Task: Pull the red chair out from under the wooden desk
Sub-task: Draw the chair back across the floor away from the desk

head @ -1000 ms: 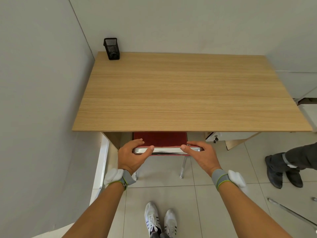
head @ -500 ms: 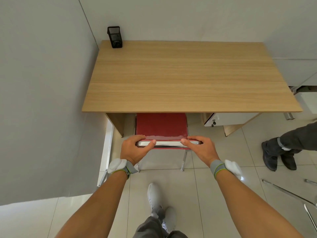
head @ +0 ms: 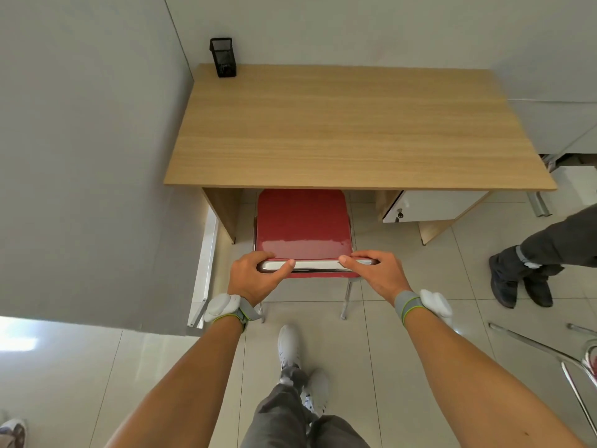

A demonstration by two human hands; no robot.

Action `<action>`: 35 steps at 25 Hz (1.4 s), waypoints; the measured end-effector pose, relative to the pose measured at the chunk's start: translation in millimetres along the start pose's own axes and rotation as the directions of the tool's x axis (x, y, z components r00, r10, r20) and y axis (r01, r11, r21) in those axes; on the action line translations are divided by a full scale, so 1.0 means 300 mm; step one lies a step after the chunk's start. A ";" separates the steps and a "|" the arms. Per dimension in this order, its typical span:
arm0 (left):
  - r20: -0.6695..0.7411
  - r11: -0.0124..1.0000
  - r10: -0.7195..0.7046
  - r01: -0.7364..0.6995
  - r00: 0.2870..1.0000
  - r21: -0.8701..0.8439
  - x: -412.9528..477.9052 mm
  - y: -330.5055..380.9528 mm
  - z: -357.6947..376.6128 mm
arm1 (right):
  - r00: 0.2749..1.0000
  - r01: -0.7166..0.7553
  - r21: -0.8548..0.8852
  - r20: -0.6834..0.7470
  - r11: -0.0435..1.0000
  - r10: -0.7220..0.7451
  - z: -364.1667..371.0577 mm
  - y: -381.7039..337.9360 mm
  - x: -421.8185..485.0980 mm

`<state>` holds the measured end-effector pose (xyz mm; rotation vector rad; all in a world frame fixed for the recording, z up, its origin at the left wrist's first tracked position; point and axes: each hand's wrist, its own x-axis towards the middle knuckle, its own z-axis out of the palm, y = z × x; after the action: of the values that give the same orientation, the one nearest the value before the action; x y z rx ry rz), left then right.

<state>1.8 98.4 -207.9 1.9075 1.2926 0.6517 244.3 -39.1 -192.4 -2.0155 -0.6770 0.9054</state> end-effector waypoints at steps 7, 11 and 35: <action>-0.042 1.000 0.017 -0.017 0.999 0.019 -0.176 -0.005 -0.014 | 0.999 0.017 -0.012 0.037 1.000 -0.017 -0.014 0.066 -0.143; -0.057 0.999 0.031 -0.030 0.998 0.029 -0.260 -0.001 -0.018 | 0.999 0.030 -0.022 0.046 0.999 -0.029 -0.019 0.097 -0.205; 0.046 0.989 0.110 -0.114 0.993 0.095 -0.868 -0.078 -0.121 | 1.000 -0.002 -0.026 0.004 1.000 0.002 -0.017 0.358 -0.825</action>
<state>-133.5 -128.1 -206.9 2.0742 1.2186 0.6133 115.0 -275.9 -192.0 -2.0380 -0.6929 0.9066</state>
